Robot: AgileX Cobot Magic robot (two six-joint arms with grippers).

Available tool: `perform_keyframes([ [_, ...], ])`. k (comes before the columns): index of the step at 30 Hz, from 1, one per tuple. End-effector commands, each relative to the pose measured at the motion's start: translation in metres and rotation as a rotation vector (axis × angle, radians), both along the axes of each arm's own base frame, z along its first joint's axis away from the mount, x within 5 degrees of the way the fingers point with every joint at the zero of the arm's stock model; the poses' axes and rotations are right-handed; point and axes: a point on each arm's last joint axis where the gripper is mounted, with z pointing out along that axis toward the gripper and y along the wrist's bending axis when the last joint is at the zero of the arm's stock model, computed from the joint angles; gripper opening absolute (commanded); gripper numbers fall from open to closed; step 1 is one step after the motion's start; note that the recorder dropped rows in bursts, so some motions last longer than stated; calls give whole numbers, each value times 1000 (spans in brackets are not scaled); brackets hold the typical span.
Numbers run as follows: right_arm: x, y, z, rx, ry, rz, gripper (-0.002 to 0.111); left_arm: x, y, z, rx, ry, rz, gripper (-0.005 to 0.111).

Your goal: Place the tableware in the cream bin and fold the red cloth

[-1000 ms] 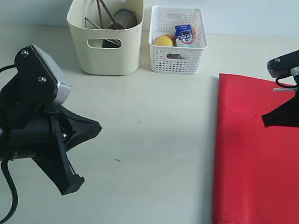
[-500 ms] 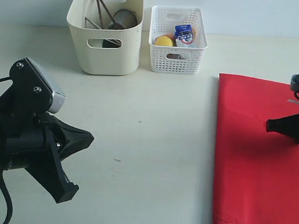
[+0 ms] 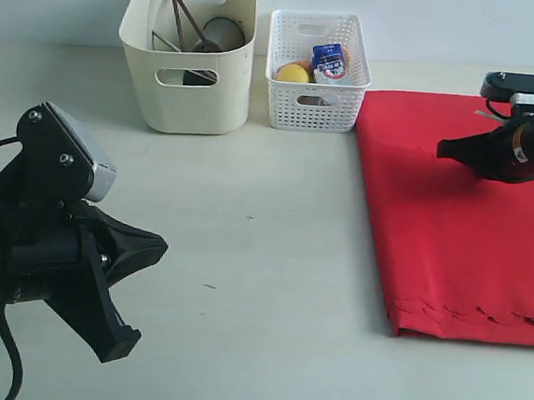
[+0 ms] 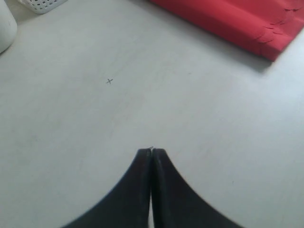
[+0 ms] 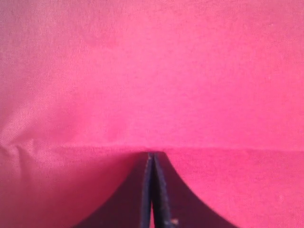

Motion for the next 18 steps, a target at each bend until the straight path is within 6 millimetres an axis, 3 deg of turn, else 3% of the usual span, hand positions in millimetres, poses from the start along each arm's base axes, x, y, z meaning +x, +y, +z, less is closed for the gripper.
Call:
perform_keyframes([
  [1,3,-6,8,-37,-7,-40,0,-1,1,0,-5,1,5,2],
  [6,-17,-7,35,-27,-53,-3,0,-1,1,0,-5,1,5,2],
  [10,-52,-12,52,-28,-54,-1,0,-1,1,0,-5,1,5,2],
  [13,-81,-13,43,-11,-11,39,0,-1,1,0,-4,0,4,2],
  [18,-89,-12,18,-24,74,76,0,-1,1,0,-4,0,4,2],
])
